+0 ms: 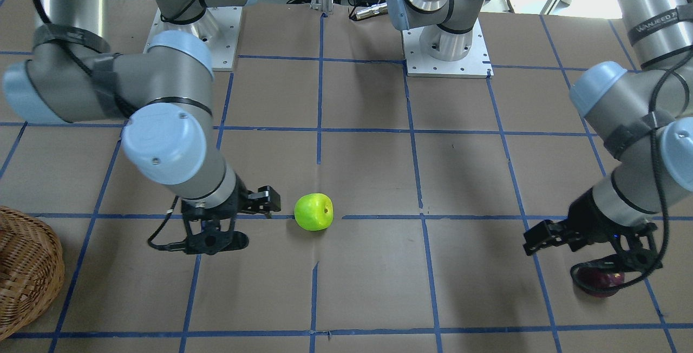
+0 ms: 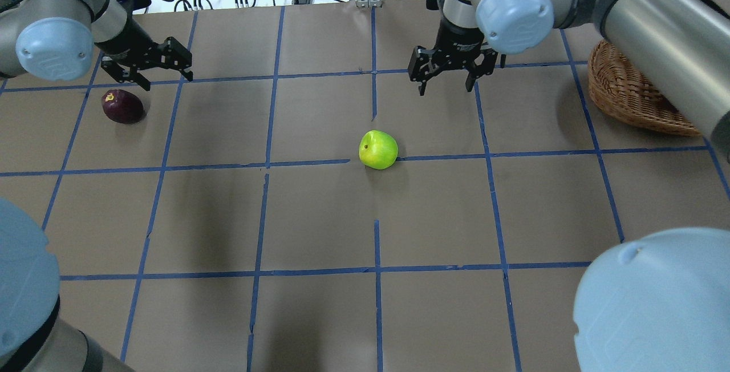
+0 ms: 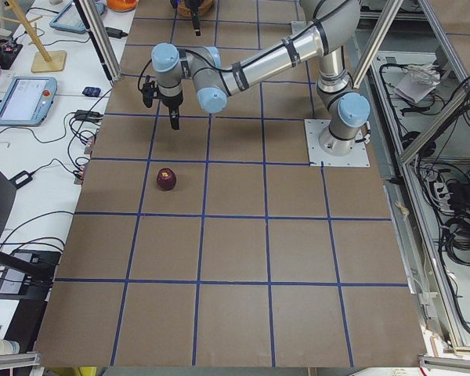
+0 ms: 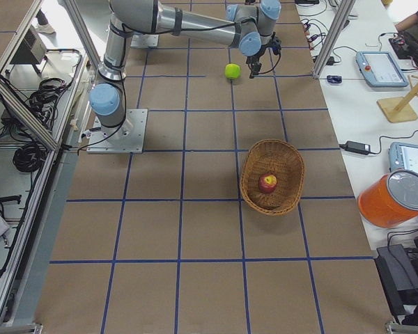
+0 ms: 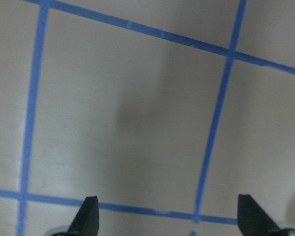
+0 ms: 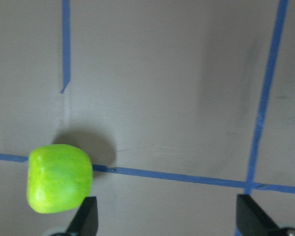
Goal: Put all apples into basket
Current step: 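Grasp the green apple with right while left grasps the dark red apple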
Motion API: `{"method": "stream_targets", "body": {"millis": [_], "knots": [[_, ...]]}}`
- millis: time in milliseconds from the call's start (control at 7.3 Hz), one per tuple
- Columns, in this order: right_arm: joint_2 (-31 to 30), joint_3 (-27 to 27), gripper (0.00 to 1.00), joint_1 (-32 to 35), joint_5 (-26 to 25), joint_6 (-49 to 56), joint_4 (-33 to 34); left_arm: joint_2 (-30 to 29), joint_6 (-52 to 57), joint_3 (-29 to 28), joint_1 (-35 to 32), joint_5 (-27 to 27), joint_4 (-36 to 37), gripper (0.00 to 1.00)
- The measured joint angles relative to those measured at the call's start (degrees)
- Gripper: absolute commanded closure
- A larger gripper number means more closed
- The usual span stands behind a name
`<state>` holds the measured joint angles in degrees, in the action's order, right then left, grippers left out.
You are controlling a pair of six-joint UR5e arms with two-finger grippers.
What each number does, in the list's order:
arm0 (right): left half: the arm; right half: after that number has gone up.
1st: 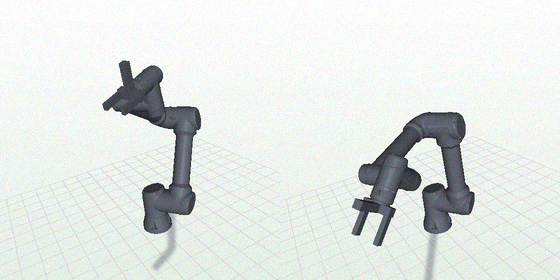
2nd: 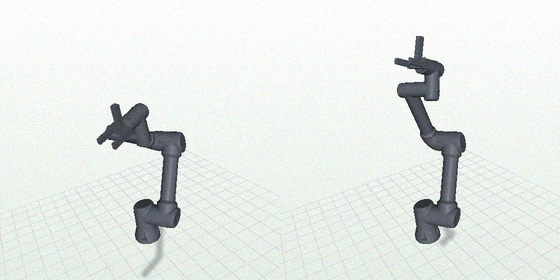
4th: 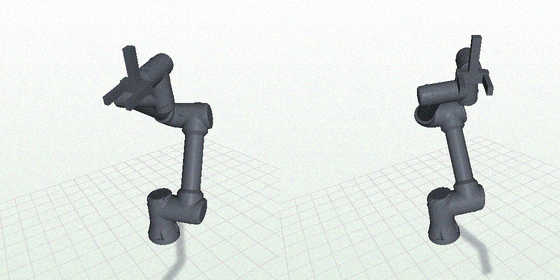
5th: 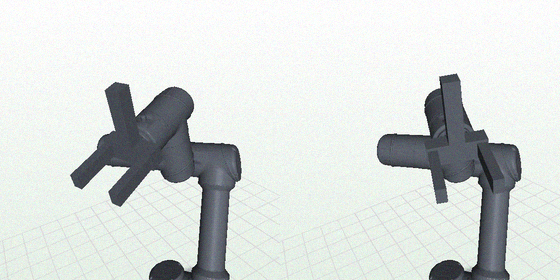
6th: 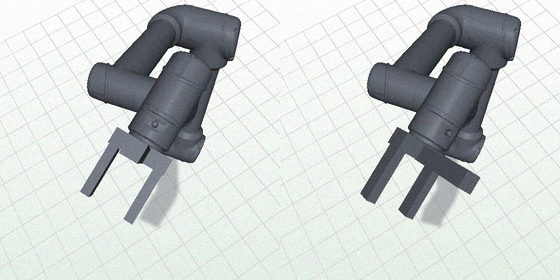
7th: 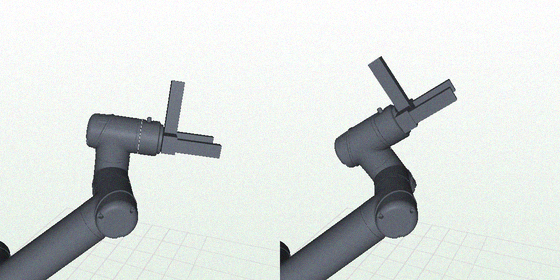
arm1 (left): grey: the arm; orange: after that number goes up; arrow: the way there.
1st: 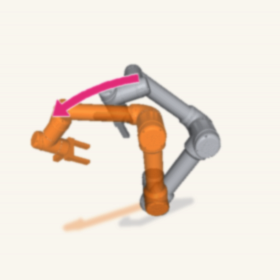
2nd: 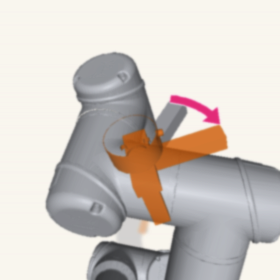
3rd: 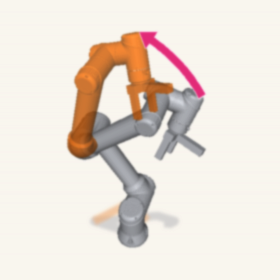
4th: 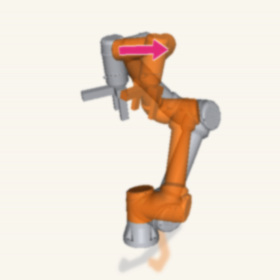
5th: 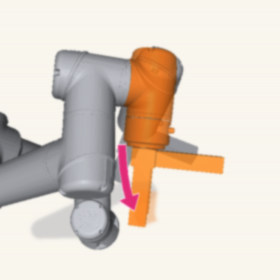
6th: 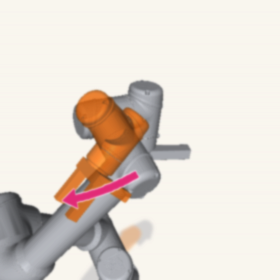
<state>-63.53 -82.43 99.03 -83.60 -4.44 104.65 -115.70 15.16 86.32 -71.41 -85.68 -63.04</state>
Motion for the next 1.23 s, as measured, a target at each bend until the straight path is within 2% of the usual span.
{"method": "stream_targets", "body": {"millis": [274,548,821,1232], "knots": [[0.8,-6.3,0.0,3.8,3.3,-7.1,8.4,-5.9,10.9,-4.8,4.7,-3.5,4.8,0.0],[2.7,-9.3,0.0,5.0,6.7,-10.5,13.2,-10.6,15.0,-8.8,7.7,-4.0,2.7,0.0],[3.9,-9.8,0.0,5.3,9.5,-11.4,15.2,-12.5,16.2,-9.6,8.2,-4.2,0.8,0.0],[5.6,-10.4,0.03,5.3,10.0,-11.6,16.0,-15.7,16.4,-9.2,8.3,-5.7,-0.1,0.0]]}}
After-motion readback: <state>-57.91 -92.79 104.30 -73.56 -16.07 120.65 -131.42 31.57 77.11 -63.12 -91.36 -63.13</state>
